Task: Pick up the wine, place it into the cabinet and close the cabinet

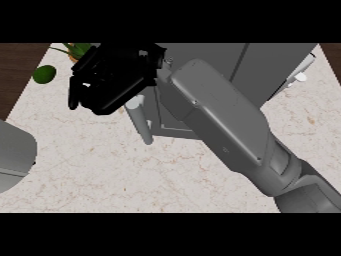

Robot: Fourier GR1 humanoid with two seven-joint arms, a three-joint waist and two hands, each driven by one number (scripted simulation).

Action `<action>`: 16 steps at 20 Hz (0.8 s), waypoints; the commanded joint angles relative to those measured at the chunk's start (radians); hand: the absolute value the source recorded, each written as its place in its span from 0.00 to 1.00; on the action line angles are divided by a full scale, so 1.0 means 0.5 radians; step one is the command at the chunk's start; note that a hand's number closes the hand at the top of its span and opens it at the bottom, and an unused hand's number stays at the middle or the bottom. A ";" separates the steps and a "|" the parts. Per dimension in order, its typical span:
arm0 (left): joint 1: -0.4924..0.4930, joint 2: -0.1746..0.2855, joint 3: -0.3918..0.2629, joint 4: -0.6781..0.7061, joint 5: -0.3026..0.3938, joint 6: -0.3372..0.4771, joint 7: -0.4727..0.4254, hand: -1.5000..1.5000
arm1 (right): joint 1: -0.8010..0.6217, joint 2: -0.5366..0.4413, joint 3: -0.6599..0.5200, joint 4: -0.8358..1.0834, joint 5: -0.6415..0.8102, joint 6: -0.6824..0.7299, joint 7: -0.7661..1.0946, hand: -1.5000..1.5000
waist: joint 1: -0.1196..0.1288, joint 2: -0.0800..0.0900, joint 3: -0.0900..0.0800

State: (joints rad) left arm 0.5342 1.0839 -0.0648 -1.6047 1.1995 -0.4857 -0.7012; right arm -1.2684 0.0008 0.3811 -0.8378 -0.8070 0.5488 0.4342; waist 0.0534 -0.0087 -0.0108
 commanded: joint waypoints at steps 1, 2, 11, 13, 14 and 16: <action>-0.098 -0.020 0.134 0.086 0.101 -0.009 -0.026 0.00 | 0.024 -0.063 -0.136 0.238 -0.003 0.054 -0.103 1.00 | -0.037 0.043 0.020; -0.082 0.002 0.151 0.047 0.082 -0.002 -0.009 0.00 | -0.050 -0.048 -0.164 0.288 -0.017 0.035 -0.099 1.00 | -0.019 0.043 0.020; -0.070 -0.093 0.164 0.017 -0.014 0.053 -0.003 0.00 | -0.018 -0.304 -0.232 0.321 0.198 -0.190 -0.414 1.00 | -0.037 0.052 0.019; -0.039 -0.073 0.166 0.005 -0.014 0.001 0.023 0.00 | -0.013 -0.350 -0.257 0.302 0.218 -0.228 -0.445 1.00 | -0.039 0.044 0.019; -0.078 -0.061 0.180 0.011 -0.040 0.018 0.027 0.00 | -0.038 -0.313 -0.255 0.321 0.219 -0.258 -0.439 1.00 | -0.039 0.055 0.017; -0.071 -0.072 0.156 -0.028 -0.049 0.018 0.052 0.00 | 0.000 -0.313 -0.237 0.309 0.252 -0.260 -0.473 1.00 | -0.051 0.054 0.018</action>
State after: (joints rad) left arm 0.5234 1.0449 -0.0161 -1.6315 1.1727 -0.4678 -0.6569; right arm -1.2619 -0.0020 0.3703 -0.7821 -0.7224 0.5345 0.2658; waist 0.0640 -0.0220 -0.0301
